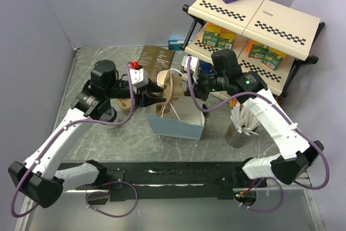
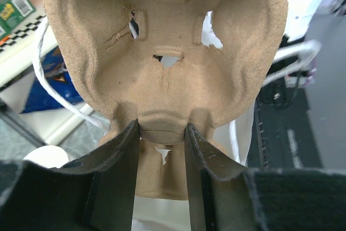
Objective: Pack the takeout coffee
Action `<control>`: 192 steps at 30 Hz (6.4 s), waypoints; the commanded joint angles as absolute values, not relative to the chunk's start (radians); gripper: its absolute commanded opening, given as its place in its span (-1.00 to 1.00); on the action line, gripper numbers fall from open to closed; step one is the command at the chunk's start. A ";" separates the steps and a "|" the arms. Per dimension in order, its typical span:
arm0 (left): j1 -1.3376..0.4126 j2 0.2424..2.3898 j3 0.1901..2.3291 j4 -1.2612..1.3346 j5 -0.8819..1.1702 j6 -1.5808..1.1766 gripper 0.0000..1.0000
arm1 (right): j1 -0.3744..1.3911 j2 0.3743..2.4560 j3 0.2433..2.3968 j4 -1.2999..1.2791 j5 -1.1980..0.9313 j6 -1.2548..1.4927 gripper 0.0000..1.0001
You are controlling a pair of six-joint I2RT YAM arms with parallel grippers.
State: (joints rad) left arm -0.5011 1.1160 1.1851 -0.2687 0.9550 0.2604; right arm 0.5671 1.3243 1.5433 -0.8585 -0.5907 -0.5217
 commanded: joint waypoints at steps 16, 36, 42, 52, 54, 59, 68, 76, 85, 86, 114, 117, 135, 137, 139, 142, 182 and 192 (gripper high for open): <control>-0.466 1.106 1.098 -0.075 0.981 0.076 -0.98 | 0.568 1.289 1.551 -0.836 -0.614 -0.522 -1.00; -0.416 1.100 1.155 -0.126 1.118 0.029 -0.98 | 0.551 1.293 1.517 -0.813 -0.581 -0.506 -1.00; -0.431 1.115 1.134 -0.145 1.094 0.082 -0.98 | 0.551 1.305 1.545 -0.808 -0.586 -0.502 -1.00; -0.506 1.164 1.249 -0.518 0.904 0.486 -0.98 | 0.551 1.319 1.588 -0.801 -0.589 -0.506 -1.00; -0.523 1.184 1.284 -0.561 0.856 0.547 -0.98 | 0.552 1.318 1.589 -0.801 -0.584 -0.505 -1.00; -0.587 1.235 1.356 -0.681 0.721 0.659 -0.98 | 0.552 1.312 1.588 -0.798 -0.577 -0.508 -1.00; -0.800 1.281 1.456 -0.883 0.476 0.876 -0.98 | 0.558 1.307 1.592 -0.785 -0.540 -0.499 -1.00; -0.951 1.324 1.474 -0.887 0.206 0.835 -0.98 | 0.564 1.284 1.560 -0.756 -0.511 -0.514 -1.00; -1.009 1.361 1.485 -0.856 0.014 0.784 -0.99 | 0.632 1.227 1.486 -0.721 -0.448 -0.522 -1.00; -1.012 1.364 1.477 -0.848 0.009 0.778 -0.98 | 0.638 1.221 1.474 -0.722 -0.442 -0.517 -1.00; -1.049 1.411 1.359 -0.827 -0.103 0.805 -0.98 | 0.649 1.138 1.338 -0.681 -0.482 -0.591 -1.00; -1.049 1.419 1.341 -0.792 -0.118 0.787 -0.98 | 0.656 1.128 1.322 -0.675 -0.491 -0.630 -1.00; -1.046 1.463 1.246 -0.649 -0.130 0.897 -0.98 | 0.701 1.104 1.269 -0.623 -0.535 -0.637 -1.00; -1.049 1.468 1.241 -0.641 -0.149 0.905 -0.98 | 0.703 1.104 1.270 -0.629 -0.548 -0.615 -1.00; -1.054 1.476 1.224 -0.637 -0.173 0.922 -0.98 | 0.704 1.108 1.272 -0.632 -0.551 -0.597 -1.00; -1.065 1.488 1.216 -0.661 -0.225 0.931 -0.98 | 0.704 1.112 1.275 -0.641 -0.537 -0.589 -1.00; -1.071 1.471 1.071 -0.379 -0.295 0.790 -0.98 | 0.704 1.124 1.276 -0.747 -0.672 -0.410 -1.00; -1.054 1.307 0.953 -0.281 -0.183 0.769 -0.98 | 0.687 1.138 1.278 -0.781 -0.632 -0.494 -1.00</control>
